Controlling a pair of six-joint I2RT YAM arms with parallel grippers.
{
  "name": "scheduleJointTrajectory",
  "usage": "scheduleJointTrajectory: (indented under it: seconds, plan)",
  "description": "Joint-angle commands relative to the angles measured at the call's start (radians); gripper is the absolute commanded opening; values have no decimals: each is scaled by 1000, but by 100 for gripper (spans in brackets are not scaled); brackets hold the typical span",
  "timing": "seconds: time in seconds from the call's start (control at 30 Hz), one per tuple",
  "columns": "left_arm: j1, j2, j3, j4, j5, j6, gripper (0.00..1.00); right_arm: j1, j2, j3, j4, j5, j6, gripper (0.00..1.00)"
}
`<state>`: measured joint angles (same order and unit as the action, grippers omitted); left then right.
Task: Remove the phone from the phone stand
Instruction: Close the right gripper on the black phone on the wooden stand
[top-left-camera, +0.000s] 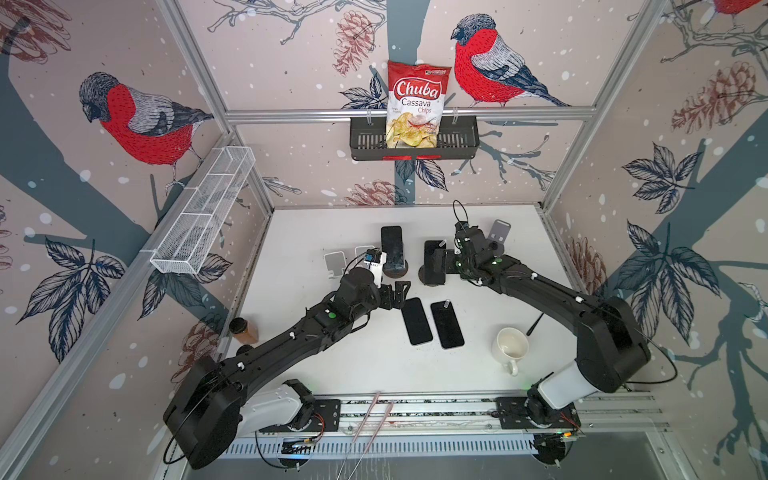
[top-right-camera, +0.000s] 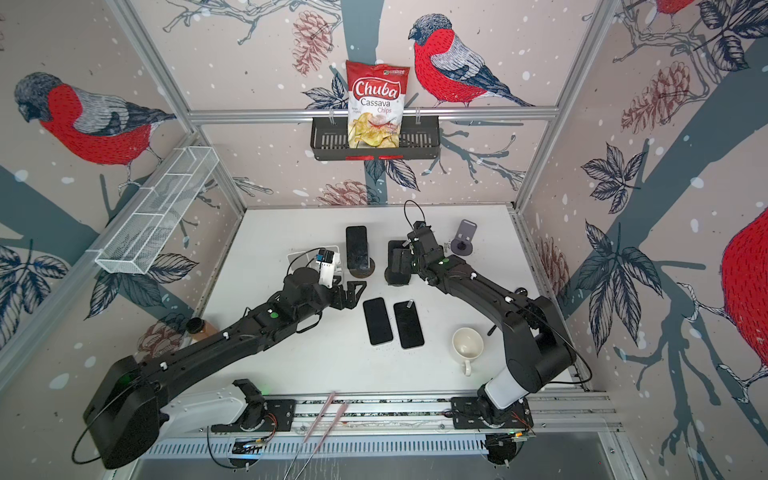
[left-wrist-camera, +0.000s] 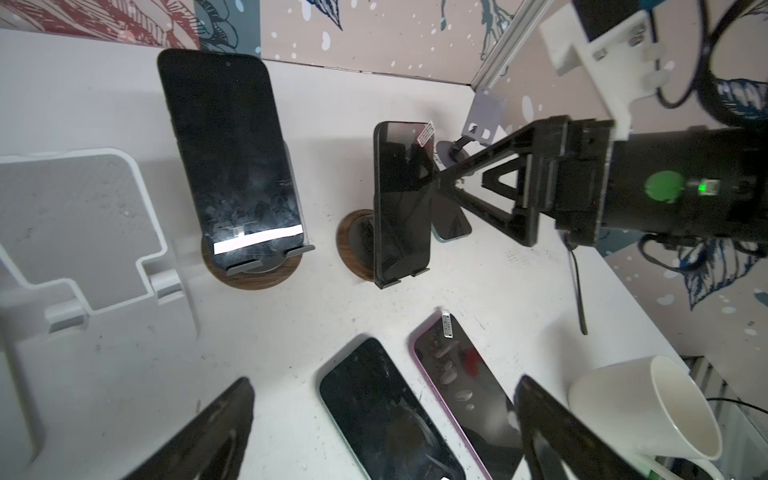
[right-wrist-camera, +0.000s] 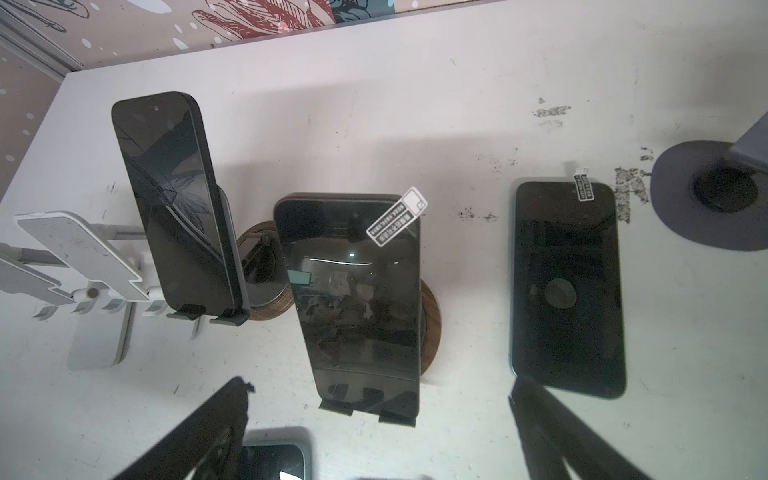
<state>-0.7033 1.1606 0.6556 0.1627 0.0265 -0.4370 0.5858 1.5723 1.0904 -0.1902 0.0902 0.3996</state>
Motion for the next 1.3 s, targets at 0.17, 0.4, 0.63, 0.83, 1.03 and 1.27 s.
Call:
scheduleJointTrajectory:
  seconds: [0.17,0.4,0.63,0.83,1.03,1.27]
  plan:
    - [-1,-20,-49,151,22,1,97,37,74,56,14,30,16,100]
    - [-1,-14,-71,145,0,-3,97,60,127,88,8,90,35,99]
    - [-1,-24,-82,142,-17,-4,97,61,165,102,17,140,52,99]
    - [0,-26,-82,136,-24,-1,97,60,192,123,43,152,61,98]
    - [-1,-22,-82,126,-22,0,97,60,223,162,48,176,60,98]
    - [-1,-24,-80,112,-33,4,96,62,260,193,30,179,62,96]
